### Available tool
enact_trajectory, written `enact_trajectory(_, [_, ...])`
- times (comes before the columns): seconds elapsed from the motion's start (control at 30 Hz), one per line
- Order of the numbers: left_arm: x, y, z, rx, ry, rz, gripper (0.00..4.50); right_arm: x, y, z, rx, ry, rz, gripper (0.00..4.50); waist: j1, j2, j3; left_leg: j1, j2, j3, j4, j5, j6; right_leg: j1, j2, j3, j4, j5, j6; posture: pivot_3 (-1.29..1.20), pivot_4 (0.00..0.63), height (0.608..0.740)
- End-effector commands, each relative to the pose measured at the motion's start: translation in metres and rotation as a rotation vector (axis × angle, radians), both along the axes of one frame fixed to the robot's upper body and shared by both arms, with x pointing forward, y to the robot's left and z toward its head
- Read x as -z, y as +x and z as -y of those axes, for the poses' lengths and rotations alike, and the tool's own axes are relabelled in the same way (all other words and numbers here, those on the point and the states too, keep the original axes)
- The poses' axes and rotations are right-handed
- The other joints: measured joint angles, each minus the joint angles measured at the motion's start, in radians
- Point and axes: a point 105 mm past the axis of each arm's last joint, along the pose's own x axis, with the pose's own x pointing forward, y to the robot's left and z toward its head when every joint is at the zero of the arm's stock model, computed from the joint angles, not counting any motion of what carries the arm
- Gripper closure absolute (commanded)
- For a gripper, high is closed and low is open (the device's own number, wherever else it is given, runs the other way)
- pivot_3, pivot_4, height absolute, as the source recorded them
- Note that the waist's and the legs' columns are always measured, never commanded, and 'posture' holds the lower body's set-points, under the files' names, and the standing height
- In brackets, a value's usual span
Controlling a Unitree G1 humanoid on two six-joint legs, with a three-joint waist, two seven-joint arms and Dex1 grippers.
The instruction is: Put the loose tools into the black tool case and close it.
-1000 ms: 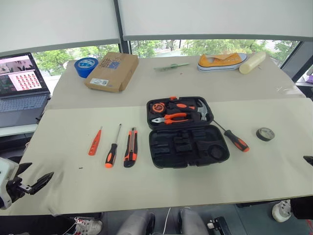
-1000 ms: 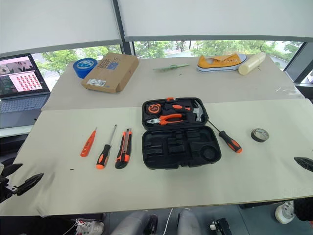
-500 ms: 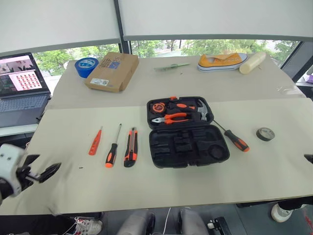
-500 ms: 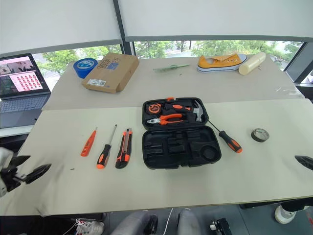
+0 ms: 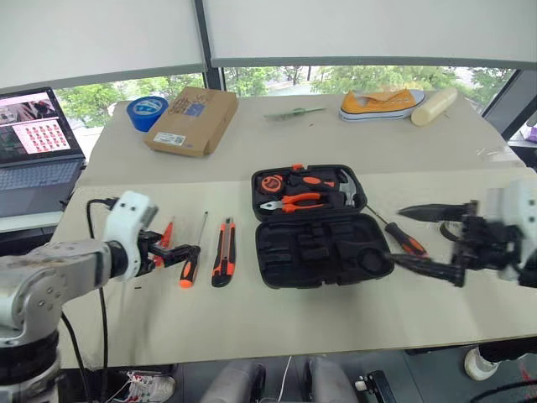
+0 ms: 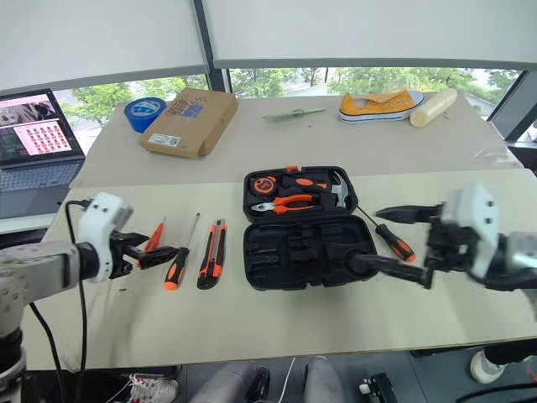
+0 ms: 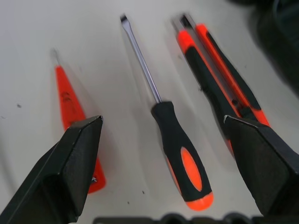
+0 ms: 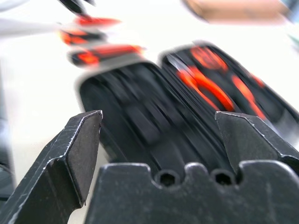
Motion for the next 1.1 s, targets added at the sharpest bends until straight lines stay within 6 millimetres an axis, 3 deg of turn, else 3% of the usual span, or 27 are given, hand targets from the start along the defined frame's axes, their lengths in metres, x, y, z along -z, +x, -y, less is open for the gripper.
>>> enact_trajectory(0.03, [0.008, 0.001, 0.001, -0.038, 0.038, -0.006, 0.04, -0.006, -0.004, -0.016, -0.048, 0.008, 0.035, 0.01, 0.002, -0.002, 0.001, 0.0, 0.0, 0.0, 0.0, 0.0, 0.0, 0.0, 0.0, 0.0, 0.0, 0.0, 0.0, 0.0, 0.15, 0.735])
enact_trajectory(0.3, [0.034, 0.001, 0.012, -0.067, 0.001, -0.074, 0.04, -0.006, 0.0, -0.026, -0.068, 0.019, 0.048, 0.01, 0.018, -0.004, 0.001, 0.0, 0.0, 0.0, 0.001, 0.0, 0.0, 0.0, 0.0, 0.0, 0.0, 0.0, 0.0, 0.0, 0.15, 0.735])
enact_trajectory(0.4, [0.044, -0.002, 0.011, -0.094, -0.008, -0.106, 0.71, -0.007, 0.001, -0.028, -0.069, 0.02, 0.051, 0.0, 0.022, -0.004, 0.001, 0.001, 0.0, 0.0, 0.001, 0.0, 0.0, 0.0, 0.0, 0.0, 0.0, 0.0, 0.0, 0.0, 0.15, 0.735])
enact_trajectory(0.67, [0.05, 0.001, 0.015, -0.129, 0.016, -0.092, 3.58, -0.008, 0.004, -0.027, -0.066, 0.012, 0.05, 0.0, 0.025, -0.003, 0.0, 0.003, 0.0, 0.0, 0.001, 0.0, 0.0, 0.002, 0.0, 0.0, 0.0, 0.0, 0.0, 0.0, 0.15, 0.735])
enact_trajectory(0.7, [0.049, 0.003, 0.016, -0.133, 0.014, -0.085, 3.63, -0.008, 0.004, -0.027, -0.065, 0.011, 0.05, 0.0, 0.027, -0.003, 0.0, 0.003, 0.0, 0.0, 0.001, 0.0, 0.0, 0.002, 0.0, 0.0, 0.0, 0.0, 0.0, 0.0, 0.15, 0.735])
enact_trajectory(0.8, [0.036, 0.014, 0.012, -0.175, -0.006, -0.033, 3.63, -0.008, 0.005, -0.025, -0.054, 0.01, 0.047, 0.0, 0.035, -0.003, 0.0, 0.003, -0.001, 0.0, 0.001, 0.0, -0.001, 0.002, -0.001, 0.0, 0.001, 0.0, 0.0, 0.0, 0.15, 0.735])
enact_trajectory(0.9, [0.004, 0.033, 0.013, -0.145, -0.036, 0.074, 3.64, -0.007, 0.004, -0.022, -0.037, 0.006, 0.038, 0.0, 0.044, -0.005, 0.001, 0.001, -0.001, 0.0, 0.002, 0.002, -0.002, 0.001, 0.0, 0.0, 0.001, 0.0, 0.0, 0.0, 0.15, 0.735])
enact_trajectory(1.0, [-0.028, 0.048, 0.028, -0.02, -0.052, 0.184, 3.64, -0.005, 0.005, -0.02, -0.021, 0.003, 0.033, 0.0, 0.044, -0.008, 0.002, -0.001, 0.0, -0.001, 0.002, 0.002, -0.003, -0.001, 0.0, -0.001, 0.002, 0.001, -0.001, 0.0, 0.15, 0.735])
enact_trajectory(1.1, [-0.064, 0.054, 0.056, 0.275, -0.012, 0.334, 3.64, 0.0, 0.007, -0.018, -0.006, 0.007, 0.016, 0.0, 0.037, -0.009, 0.003, -0.003, -0.001, -0.001, 0.002, 0.002, -0.003, -0.002, -0.001, -0.001, 0.001, 0.001, -0.001, 0.0, 0.15, 0.735])
